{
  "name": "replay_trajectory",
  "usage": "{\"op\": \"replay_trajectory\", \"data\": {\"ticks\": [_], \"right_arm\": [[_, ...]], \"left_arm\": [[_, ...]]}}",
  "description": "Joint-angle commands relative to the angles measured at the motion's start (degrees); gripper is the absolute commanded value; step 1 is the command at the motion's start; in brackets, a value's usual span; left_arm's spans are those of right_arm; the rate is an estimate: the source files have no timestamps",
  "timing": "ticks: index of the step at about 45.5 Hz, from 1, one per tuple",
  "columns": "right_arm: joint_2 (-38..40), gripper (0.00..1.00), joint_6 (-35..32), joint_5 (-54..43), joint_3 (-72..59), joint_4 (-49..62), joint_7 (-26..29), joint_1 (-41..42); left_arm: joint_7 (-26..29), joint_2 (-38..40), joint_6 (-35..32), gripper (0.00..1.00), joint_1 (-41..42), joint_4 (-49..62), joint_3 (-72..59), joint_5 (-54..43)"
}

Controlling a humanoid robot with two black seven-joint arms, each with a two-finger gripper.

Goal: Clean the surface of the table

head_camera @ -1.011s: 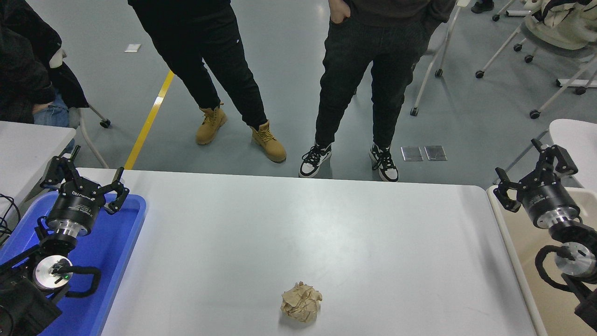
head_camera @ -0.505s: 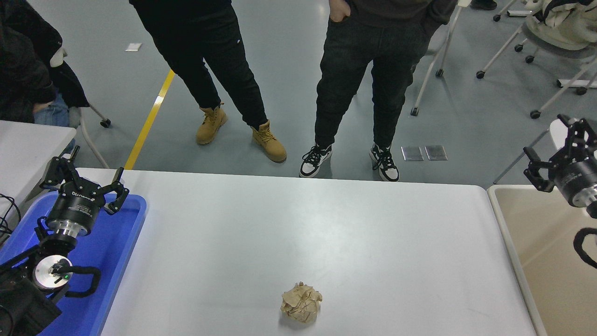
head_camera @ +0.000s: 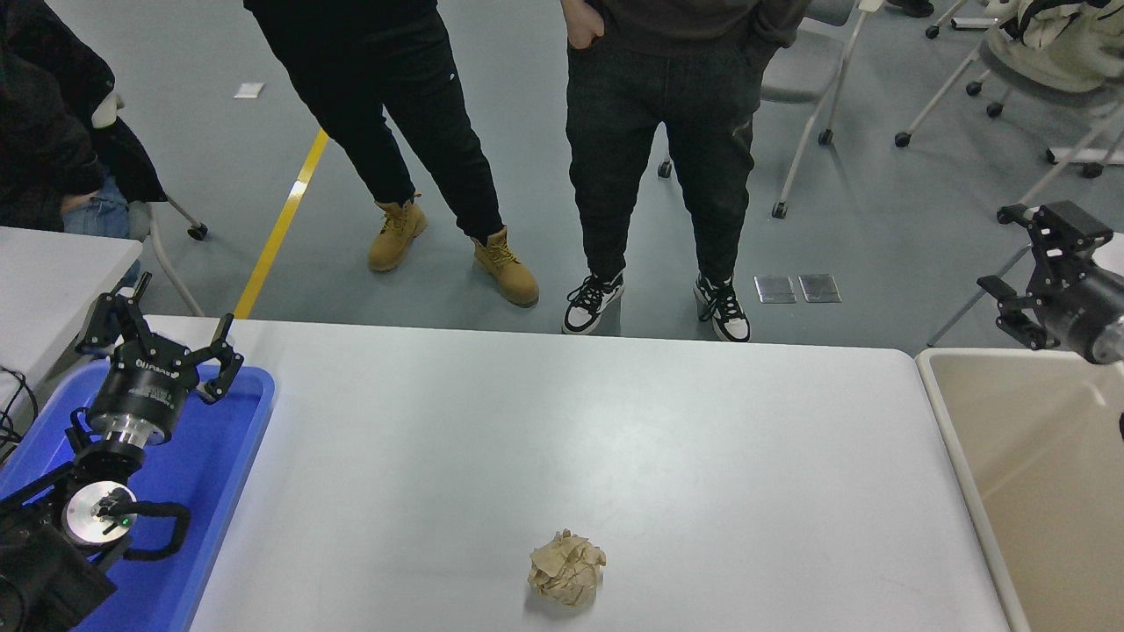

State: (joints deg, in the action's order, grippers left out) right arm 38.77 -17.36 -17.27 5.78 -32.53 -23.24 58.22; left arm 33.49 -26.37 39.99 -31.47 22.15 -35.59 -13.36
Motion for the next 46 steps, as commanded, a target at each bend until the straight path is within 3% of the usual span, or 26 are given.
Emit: {"op": "replay_trajectory", "data": {"ticks": [1,7,19,37,46], "right_arm": [[-5.44,0.99,-0.22,-15.23,-9.45,-0.08,0.12,11.02],[-10.11,0.99,-1.97,-21.66,-17.63,0.01,0.12,18.14],[-20.56,0.99,-8.21,-23.69,-32.93,-0.08,-0.05,29.58],[-38.40,0.99,-14.46,-30.81,-38.38,-0.70,-0.14,33.45],[-38.77,0.99,-14.99,-30.81,-41.90,-0.87,-0.23,33.45]], "left_arm": [[0.00,0.00,0.00,1.00,0.00,0.00,0.00,0.00],[0.00,0.00,0.00,1.00,0.00,0.00,0.00,0.00],[0.00,0.00,0.00,1.00,0.00,0.00,0.00,0.00],[0.00,0.00,0.00,1.00,0.00,0.00,0.00,0.00],[0.00,0.00,0.00,1.00,0.00,0.00,0.00,0.00]]}}
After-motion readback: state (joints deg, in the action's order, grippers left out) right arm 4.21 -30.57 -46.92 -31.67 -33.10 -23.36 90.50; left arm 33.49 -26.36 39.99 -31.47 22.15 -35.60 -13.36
